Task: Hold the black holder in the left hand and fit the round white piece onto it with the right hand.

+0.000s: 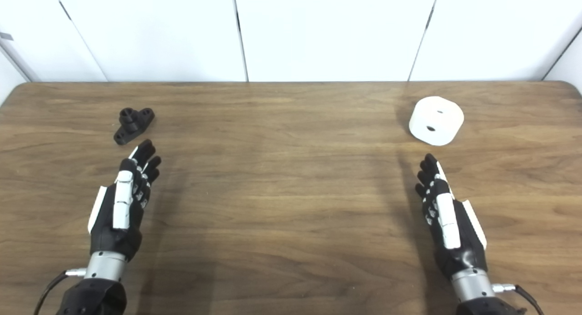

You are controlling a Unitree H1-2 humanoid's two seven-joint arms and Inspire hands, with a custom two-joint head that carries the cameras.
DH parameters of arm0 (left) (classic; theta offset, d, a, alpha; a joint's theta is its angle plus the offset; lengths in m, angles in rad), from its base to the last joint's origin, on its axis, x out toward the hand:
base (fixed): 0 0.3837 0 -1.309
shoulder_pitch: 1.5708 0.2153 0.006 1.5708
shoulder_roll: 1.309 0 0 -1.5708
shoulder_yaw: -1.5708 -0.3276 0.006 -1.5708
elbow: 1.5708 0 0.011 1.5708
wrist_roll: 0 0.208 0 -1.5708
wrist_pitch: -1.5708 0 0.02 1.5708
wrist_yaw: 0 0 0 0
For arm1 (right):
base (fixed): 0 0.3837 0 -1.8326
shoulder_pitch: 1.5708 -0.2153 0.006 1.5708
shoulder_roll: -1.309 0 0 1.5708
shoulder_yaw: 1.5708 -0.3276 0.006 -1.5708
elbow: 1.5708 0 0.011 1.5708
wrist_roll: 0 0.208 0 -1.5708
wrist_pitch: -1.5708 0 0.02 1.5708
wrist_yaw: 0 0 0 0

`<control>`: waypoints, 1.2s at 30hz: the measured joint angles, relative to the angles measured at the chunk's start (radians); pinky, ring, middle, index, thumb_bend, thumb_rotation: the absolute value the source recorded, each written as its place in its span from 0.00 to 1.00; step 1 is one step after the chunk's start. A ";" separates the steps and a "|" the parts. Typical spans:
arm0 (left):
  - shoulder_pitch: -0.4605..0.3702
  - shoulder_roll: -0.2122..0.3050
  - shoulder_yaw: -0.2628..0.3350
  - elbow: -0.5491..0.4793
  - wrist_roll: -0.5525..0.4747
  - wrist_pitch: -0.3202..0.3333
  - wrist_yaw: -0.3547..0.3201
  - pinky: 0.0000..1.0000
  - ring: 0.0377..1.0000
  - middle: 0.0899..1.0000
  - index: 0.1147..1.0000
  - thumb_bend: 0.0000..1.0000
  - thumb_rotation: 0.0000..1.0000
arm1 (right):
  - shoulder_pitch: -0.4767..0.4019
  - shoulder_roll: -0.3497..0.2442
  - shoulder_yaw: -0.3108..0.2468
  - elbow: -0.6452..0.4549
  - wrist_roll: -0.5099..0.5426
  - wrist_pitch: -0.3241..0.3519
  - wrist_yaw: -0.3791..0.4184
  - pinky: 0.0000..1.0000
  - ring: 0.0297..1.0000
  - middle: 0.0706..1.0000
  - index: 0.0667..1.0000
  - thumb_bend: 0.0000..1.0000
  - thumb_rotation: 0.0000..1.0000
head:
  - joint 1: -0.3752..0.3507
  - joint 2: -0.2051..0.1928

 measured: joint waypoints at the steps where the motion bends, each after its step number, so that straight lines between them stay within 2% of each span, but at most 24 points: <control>1: 0.000 0.000 0.000 0.000 0.002 0.000 0.000 0.98 0.96 0.97 0.94 0.53 0.96 | 0.000 0.000 0.000 0.005 0.000 -0.008 0.000 1.00 1.00 1.00 1.00 0.56 1.00 | 0.000 0.000; 24: 0.000 0.000 0.000 0.000 0.005 0.000 0.000 0.99 0.96 0.97 0.94 0.55 0.94 | 0.000 0.000 -0.001 0.013 0.005 -0.020 0.000 1.00 1.00 1.00 1.00 0.56 1.00 | 0.012 0.002; 27: 0.000 0.000 -0.003 0.000 0.006 0.000 0.000 0.99 0.97 0.97 0.94 0.53 0.96 | 0.000 0.000 -0.001 0.013 0.010 -0.020 0.001 1.00 1.00 1.00 1.00 0.56 1.00 | 0.029 -0.002; 29: 0.000 -0.001 -0.008 0.000 0.017 0.000 0.003 0.97 0.97 0.97 0.94 0.53 0.97 | 0.000 -0.002 -0.003 0.015 0.019 -0.020 0.002 1.00 1.00 1.00 1.00 0.56 1.00 | 0.073 -0.011; 36: -0.001 -0.011 -0.044 -0.003 0.066 0.000 0.029 0.98 0.98 0.99 0.95 0.50 1.00 | -0.007 -0.029 -0.014 0.044 0.039 -0.046 0.012 1.00 1.00 1.00 1.00 0.58 1.00 | 0.159 -0.043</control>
